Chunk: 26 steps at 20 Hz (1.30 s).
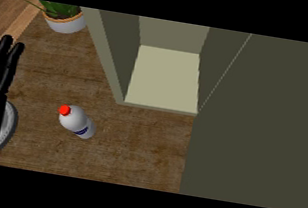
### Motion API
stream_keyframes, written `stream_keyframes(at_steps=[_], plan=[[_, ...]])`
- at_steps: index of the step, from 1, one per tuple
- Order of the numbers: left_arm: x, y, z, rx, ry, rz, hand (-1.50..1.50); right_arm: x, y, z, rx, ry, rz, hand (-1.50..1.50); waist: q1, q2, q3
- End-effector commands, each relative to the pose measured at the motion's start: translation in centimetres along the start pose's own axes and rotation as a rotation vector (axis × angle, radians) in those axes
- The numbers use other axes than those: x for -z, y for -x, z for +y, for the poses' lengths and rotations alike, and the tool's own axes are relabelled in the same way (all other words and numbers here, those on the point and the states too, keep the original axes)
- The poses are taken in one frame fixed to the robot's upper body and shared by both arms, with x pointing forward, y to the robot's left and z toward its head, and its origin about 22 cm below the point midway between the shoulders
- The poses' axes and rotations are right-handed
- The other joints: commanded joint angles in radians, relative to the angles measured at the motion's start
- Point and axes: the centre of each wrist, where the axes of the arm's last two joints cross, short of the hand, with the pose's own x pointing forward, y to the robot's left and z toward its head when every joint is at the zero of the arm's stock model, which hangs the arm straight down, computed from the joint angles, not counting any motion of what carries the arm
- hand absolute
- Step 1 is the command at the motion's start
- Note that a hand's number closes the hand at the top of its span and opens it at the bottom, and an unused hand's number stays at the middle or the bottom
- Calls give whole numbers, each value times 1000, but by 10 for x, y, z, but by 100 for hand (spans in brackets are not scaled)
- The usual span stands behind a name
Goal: Pick up the bottled water, place it into the cabinet and close the cabinet
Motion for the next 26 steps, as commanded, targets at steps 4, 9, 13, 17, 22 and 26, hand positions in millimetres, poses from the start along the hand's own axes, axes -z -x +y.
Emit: stream_keyframes(at_steps=[4, 9, 13, 17, 22, 26], plan=[[-17, -9, -16, 173, -304, 0, -150, -26, -18, 1, -6, -65, -15, -150, -8, 29, 4], [-20, -7, -18, 45, -645, 163, -150, -27, -20, 28, 163, -245, 64, -150, 3, 32, 2], [-34, -38, -45, 31, -688, 171, -150, -44, -42, 44, 186, -266, 70, -150, -1, 30, 4], [-40, -56, -67, 41, -715, 154, -150, -66, -80, 41, 184, -265, 78, -150, -13, 29, 5], [-49, -78, -87, 29, -707, 163, -150, -60, -73, 64, 185, -259, 75, -150, 0, 31, 5], [-60, -90, -79, 62, -718, 190, -150, -63, -96, 61, 199, -259, 86, -150, 9, 30, 4]])
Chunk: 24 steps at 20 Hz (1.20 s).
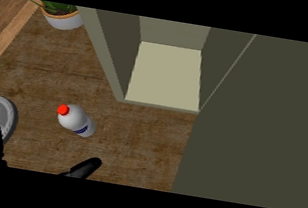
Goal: Pick up the bottled water, place it into the cabinet and close the cabinet
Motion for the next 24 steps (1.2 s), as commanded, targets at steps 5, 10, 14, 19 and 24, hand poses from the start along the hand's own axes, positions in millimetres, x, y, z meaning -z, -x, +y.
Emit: stream_keyframes(at_steps=[5, 10, 14, 19, 24], plan=[[-15, -32, 10, -28, -61, -46, -150, -1, -17, 16, -13, 37, 0, -150, 0, 0, 0], [-13, -33, 20, 26, -89, -29, -150, -6, -18, 18, -28, 33, -11, -150, 0, -1, -1], [-12, -28, 12, 35, -84, -7, -150, -3, -20, 19, -48, 40, -11, -150, -1, 1, -1], [-3, -25, 11, 55, -84, 6, -150, -6, -18, 31, -39, 33, -26, -150, -7, 1, -2], [-3, -3, 3, 96, -95, 25, -150, -2, -13, 24, -56, 40, -22, -150, -4, 4, -3]])
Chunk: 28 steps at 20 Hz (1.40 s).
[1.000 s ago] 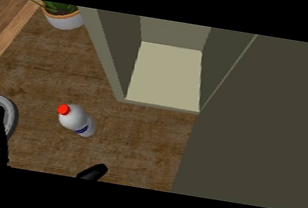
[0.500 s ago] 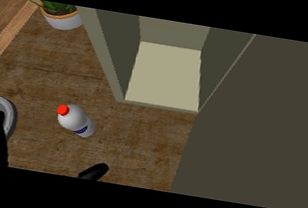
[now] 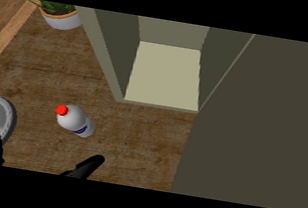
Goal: Pick up the bottled water, place it into the cabinet and close the cabinet
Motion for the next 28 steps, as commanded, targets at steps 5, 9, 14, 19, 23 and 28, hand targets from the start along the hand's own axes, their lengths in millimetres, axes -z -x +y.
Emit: stream_keyframes(at_steps=[5, 9, 14, 19, 23, 28], plan=[[24, 8, 2, -10, -56, -3, -150, -15, -26, 3, -97, 34, -46, -150, -9, 2, -2], [25, 32, 4, 17, -79, 12, -150, -15, -24, 8, -91, 27, -50, -150, -7, 1, -3], [31, 43, 19, 35, -104, 36, -150, -11, -25, 5, -103, 37, -58, -150, 0, 1, -3], [51, 67, -13, 42, -69, 62, -150, -12, -24, 7, -106, 0, -43, -150, -10, 3, -2], [42, 86, 10, 51, -74, 111, -150, -17, -29, 11, -87, 9, -48, -150, -5, 0, -3], [47, 120, 7, 68, -46, 106, -150, -11, -6, 15, -96, 16, -40, -150, -4, 2, -2]])
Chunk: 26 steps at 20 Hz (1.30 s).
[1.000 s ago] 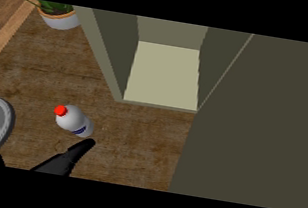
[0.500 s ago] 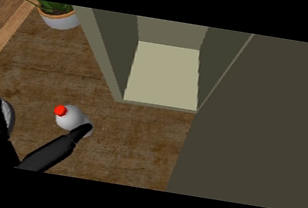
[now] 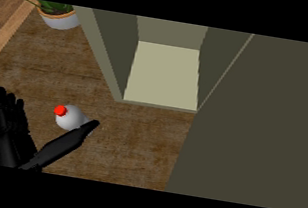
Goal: Pick up the bottled water, place it into the cabinet and close the cabinet
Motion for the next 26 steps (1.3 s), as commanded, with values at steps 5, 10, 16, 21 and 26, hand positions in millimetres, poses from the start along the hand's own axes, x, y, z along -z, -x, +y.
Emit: stream_keyframes(at_steps=[5, 10, 16, 21, 26], plan=[[-9, 42, -31, -20, 43, 14, -150, -10, -24, -15, -80, 37, -59, -150, -4, 2, 1], [16, 74, -20, -37, 37, 42, -150, -4, -24, -10, -96, 34, -59, -150, 2, 2, 1], [15, 103, -16, -42, 37, 43, -150, -19, -15, -4, -80, 35, -65, -150, -4, 1, 2], [5, 133, -24, -17, 29, 59, -150, -3, -20, -14, -93, 36, -54, -150, 1, 3, 1], [11, 155, -18, -17, 4, 49, -150, -13, -21, 2, -81, 37, -64, -150, -2, 1, 1]])
